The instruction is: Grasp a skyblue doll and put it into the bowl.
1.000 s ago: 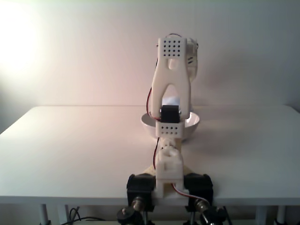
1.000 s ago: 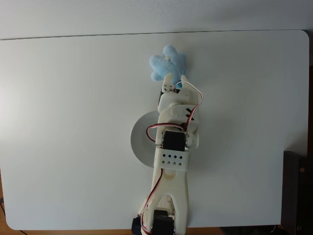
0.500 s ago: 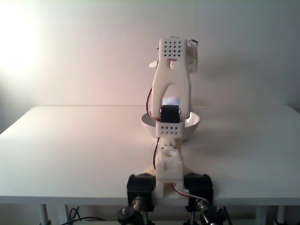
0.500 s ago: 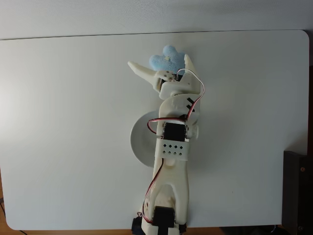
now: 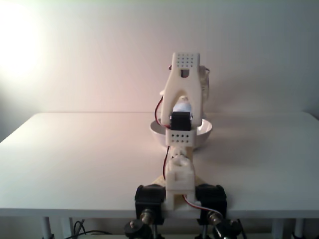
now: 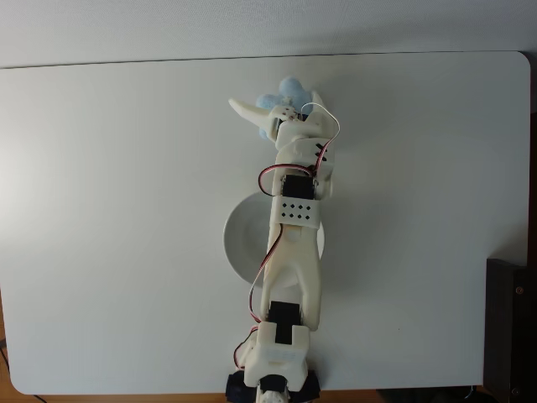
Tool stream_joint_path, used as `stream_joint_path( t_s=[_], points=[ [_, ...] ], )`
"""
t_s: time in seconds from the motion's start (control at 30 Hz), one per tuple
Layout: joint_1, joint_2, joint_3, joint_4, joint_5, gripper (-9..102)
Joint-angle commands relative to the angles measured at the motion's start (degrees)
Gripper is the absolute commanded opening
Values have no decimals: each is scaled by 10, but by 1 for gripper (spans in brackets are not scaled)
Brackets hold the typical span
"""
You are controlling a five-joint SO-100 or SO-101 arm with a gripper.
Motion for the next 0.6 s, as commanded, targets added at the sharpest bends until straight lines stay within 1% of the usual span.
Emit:
stream_joint_path(
  t_s=[0.0,0.4,0.5,0.57],
  points=[
    [-4,-16,-23,1,1,81],
    [-4,-106,-23,2,2,81],
    [-5,-126,-25,2,4,77],
    [-5,-130,-24,1,8,71]
  ],
)
